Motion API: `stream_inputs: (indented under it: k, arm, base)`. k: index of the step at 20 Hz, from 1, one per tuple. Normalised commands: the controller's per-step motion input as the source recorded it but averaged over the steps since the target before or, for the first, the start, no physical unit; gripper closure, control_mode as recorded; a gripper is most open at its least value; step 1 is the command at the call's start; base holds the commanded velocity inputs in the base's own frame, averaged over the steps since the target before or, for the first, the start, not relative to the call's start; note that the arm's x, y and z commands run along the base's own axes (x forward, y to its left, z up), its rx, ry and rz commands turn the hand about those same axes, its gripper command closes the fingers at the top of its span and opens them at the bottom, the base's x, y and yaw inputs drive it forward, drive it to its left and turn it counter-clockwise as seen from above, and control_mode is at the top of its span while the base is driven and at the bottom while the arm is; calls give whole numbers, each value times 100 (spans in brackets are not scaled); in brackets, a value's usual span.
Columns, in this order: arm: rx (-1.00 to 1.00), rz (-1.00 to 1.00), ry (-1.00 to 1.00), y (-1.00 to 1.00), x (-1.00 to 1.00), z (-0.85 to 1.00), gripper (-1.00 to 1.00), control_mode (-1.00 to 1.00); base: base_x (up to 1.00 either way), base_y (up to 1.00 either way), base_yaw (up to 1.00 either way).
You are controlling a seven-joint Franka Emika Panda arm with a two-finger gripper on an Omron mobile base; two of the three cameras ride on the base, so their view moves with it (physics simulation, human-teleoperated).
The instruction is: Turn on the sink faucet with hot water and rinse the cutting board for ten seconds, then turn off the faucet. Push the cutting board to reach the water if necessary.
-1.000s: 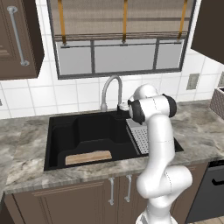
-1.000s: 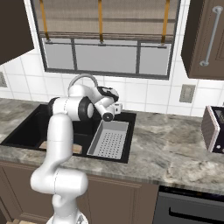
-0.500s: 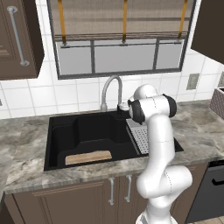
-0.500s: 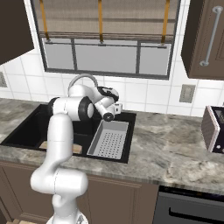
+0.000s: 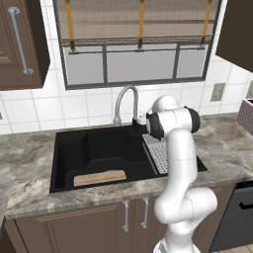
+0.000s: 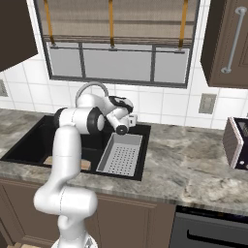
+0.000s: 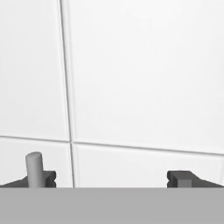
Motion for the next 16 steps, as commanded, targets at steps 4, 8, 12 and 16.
stream_inputs:
  k: [4, 8, 12, 16]
  arm:
    - [0, 0, 0, -30, -2, 0, -100, -100]
    - [0, 0, 0, -34, -4, 0, -100, -100]
    - [0, 0, 0, -43, -11, 0, -100, -100]
    - [0, 0, 0, -57, -29, 0, -100, -100]
  base:
    - [0, 0, 0]
    - [0, 0, 0]
    - [0, 0, 0]
    - [0, 0, 0]
